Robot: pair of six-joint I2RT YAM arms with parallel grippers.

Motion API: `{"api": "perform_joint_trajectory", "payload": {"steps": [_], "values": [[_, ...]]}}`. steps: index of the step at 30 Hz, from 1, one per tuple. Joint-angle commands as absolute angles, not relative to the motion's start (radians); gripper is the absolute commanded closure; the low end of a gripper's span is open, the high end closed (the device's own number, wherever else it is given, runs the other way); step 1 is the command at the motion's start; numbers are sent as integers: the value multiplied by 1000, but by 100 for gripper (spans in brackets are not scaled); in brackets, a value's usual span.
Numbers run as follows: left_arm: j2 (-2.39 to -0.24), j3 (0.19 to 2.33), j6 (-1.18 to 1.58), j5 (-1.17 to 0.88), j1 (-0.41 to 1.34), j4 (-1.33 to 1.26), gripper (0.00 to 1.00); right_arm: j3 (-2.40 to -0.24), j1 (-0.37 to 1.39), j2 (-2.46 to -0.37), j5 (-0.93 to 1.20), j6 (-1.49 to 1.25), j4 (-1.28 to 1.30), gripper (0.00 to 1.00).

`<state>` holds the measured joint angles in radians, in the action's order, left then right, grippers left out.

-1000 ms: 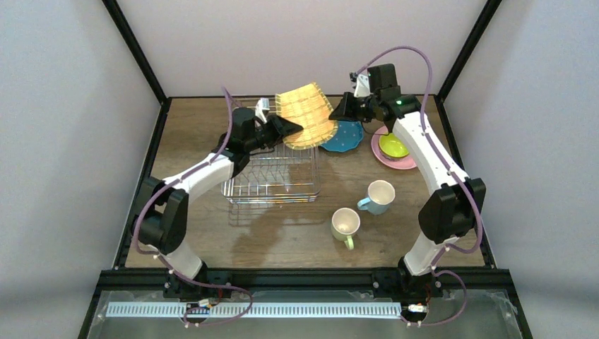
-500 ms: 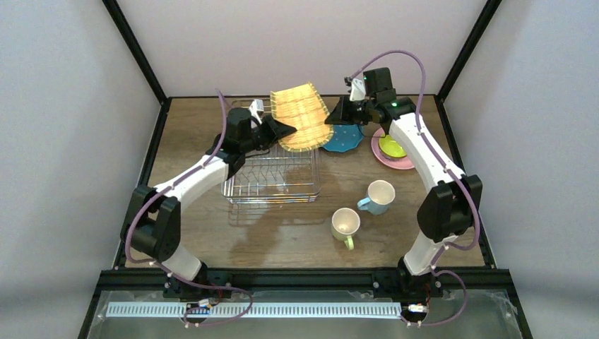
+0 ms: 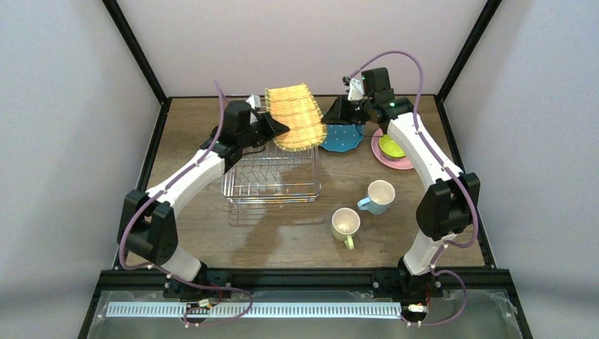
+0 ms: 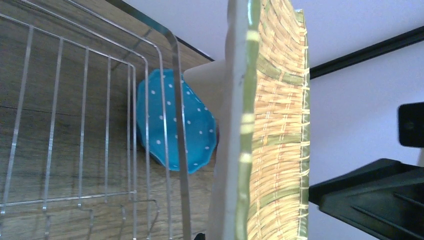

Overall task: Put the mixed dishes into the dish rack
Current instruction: Pass from the right arm to the left, then insert the plate into the dish rack.

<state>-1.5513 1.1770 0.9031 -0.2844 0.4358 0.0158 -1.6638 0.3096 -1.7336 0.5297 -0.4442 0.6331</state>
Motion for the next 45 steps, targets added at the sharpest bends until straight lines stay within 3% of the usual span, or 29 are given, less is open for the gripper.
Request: {"api": "perform_joint_trajectory", "payload": {"steps": [1, 9, 23, 33, 45], "values": [[-1519, 1231, 843, -228, 423, 89, 97, -1662, 318, -1746, 552, -449, 606, 54], [-1503, 1284, 806, -143, 405, 177, 97, -1664, 316, -1750, 539, -450, 595, 38], [-1587, 1628, 559, 360, 391, 565, 97, -1600, 317, -1706, 409, -410, 559, 36], [-1646, 1630, 442, 709, 393, 662, 97, -1536, 316, -1683, 382, -427, 494, 36], [-1739, 1618, 384, 919, 422, 692, 97, -1440, 317, -1652, 382, -439, 431, 36]]}}
